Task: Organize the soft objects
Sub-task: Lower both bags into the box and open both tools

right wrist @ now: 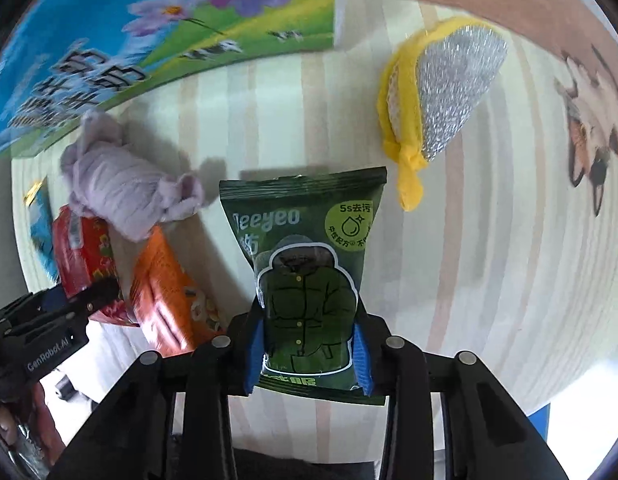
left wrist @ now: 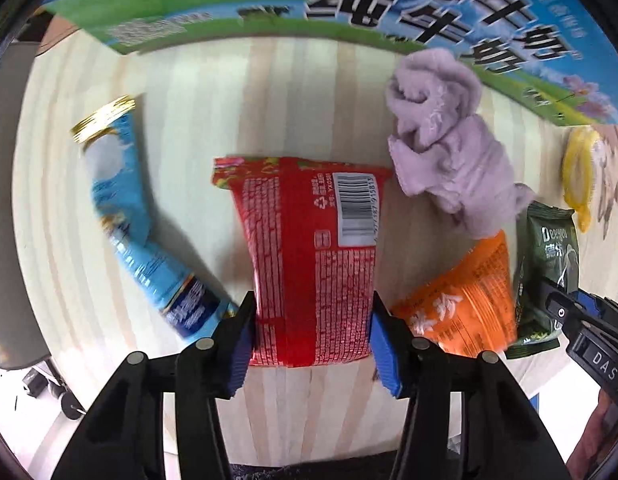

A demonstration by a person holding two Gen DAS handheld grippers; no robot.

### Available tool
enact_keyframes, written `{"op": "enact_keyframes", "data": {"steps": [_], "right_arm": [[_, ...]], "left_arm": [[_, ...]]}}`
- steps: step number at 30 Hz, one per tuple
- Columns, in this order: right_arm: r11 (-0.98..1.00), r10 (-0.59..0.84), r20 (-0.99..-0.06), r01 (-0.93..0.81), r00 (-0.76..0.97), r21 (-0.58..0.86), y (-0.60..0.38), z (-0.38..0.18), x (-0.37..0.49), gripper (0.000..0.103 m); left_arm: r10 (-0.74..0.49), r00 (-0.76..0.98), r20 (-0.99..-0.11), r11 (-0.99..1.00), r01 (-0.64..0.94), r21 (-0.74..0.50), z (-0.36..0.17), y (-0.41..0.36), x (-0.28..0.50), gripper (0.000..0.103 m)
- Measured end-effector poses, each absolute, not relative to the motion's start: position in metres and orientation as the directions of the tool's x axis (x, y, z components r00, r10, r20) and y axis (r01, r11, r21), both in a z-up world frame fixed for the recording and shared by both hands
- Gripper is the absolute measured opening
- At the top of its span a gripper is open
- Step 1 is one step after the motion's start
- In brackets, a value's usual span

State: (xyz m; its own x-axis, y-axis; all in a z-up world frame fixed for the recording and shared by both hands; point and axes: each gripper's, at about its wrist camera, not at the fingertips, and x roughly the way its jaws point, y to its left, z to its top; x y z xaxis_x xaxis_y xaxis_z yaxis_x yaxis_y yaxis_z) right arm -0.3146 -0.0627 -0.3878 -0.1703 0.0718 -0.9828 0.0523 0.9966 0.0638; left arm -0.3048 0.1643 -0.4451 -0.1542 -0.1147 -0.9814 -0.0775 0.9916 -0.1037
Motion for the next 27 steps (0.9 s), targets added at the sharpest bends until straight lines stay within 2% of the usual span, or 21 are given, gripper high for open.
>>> {"op": "enact_keyframes", "data": {"steps": [3, 9, 14, 17, 22, 27], "right_arm": [[0.994, 0.106, -0.984, 0.039, -0.141, 0.102, -0.059, -0.360, -0.321, 0.037], [0.983, 0.183, -0.983, -0.032, -0.014, 0.183, -0.051, -0.272, -0.319, 0.036], [0.967, 0.255, -0.961, -0.053, 0.104, 0.251, -0.037, -0.206, -0.286, 0.036], [0.963, 0.269, -0.951, -0.048, 0.151, 0.264, -0.033, -0.181, -0.255, 0.036], [0.977, 0.208, -0.967, 0.005, 0.150, 0.211, -0.017, -0.203, -0.185, 0.036], [0.990, 0.137, -0.987, 0.033, 0.078, 0.140, -0.008, -0.262, -0.141, 0.036]], "left_arm": [[-0.143, -0.110, -0.984, 0.987, -0.087, -0.134, -0.420, 0.171, -0.318, 0.047], [-0.205, 0.056, -0.977, 0.975, -0.080, -0.209, -0.328, 0.184, -0.318, 0.046], [-0.300, 0.174, -0.938, 0.948, -0.056, -0.313, -0.252, 0.181, -0.282, 0.046], [-0.299, 0.206, -0.932, 0.948, -0.044, -0.314, -0.229, 0.174, -0.249, 0.046], [-0.221, 0.165, -0.961, 0.971, -0.054, -0.232, -0.233, 0.191, -0.153, 0.046], [-0.124, 0.061, -0.990, 0.990, -0.067, -0.128, -0.268, 0.204, -0.083, 0.046]]}}
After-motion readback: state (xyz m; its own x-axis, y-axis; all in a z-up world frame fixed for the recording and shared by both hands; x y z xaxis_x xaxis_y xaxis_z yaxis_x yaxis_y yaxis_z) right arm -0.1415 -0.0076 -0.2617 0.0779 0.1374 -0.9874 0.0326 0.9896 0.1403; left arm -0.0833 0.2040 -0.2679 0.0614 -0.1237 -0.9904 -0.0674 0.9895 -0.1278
